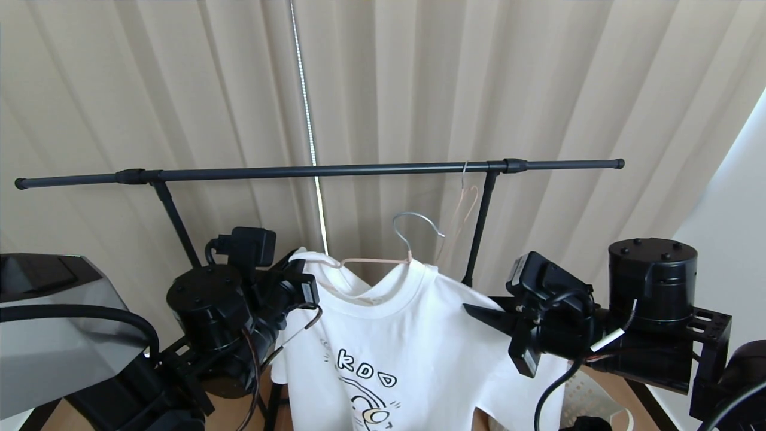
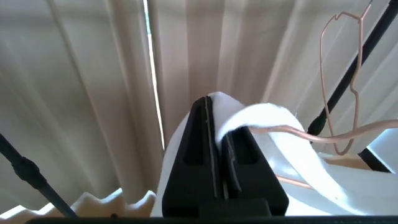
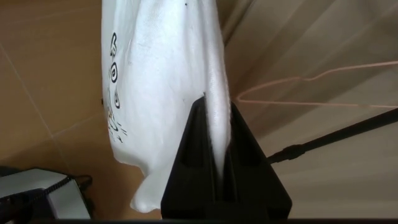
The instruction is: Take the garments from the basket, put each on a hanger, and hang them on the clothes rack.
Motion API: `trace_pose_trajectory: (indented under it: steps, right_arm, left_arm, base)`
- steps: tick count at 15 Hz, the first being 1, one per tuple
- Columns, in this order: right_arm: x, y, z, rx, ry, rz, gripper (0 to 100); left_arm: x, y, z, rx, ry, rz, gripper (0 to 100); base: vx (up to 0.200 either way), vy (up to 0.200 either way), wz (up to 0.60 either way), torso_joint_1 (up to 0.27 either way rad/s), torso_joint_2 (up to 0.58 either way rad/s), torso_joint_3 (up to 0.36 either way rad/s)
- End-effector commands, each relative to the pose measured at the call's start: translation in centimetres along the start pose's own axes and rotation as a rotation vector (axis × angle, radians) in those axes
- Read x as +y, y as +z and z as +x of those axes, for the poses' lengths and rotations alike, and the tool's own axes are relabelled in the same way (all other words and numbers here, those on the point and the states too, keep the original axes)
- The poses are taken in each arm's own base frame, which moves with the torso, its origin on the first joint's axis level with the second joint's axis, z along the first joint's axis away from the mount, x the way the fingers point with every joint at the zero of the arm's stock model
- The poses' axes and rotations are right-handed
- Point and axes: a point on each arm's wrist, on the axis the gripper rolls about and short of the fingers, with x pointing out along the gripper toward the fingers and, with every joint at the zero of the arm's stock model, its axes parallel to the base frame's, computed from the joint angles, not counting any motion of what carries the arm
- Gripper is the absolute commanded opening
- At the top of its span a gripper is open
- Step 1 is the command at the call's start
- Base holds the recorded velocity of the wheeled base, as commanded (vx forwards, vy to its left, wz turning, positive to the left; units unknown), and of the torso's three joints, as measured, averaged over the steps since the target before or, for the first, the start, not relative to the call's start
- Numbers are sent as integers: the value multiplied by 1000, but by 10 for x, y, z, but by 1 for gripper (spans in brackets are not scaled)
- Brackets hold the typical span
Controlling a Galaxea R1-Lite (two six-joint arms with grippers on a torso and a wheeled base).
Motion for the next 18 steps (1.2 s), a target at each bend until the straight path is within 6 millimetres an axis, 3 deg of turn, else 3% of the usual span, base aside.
trace_pose_trajectory:
  steps: [1,3,9,12,18]
  right_arm:
    - [0,-5,7,21,-5,3,0]
    - [9,-6,21,7,-55,-20,0]
    - [23,-12,36,34,-22,-4,0]
    - [25,-17,42,48,-34,-4,0]
    - [50,-28,48,72,67,-21,0]
  left_arm:
    - [-1,2,-2,-4,-7,-3,0]
    - [-7,6,-6,-18,-27,-7,0]
    - [-20,17,-26,-41,-101,5,0]
    - [-23,18,-28,-42,-114,4,0]
    - [-27,19,-30,-46,-127,1,0]
  base:
    - [0,0,0,0,0,0]
    - [0,0,0,0,0,0]
    - [0,0,0,0,0,0]
    - [0,0,0,0,0,0]
    - [0,0,0,0,0,0]
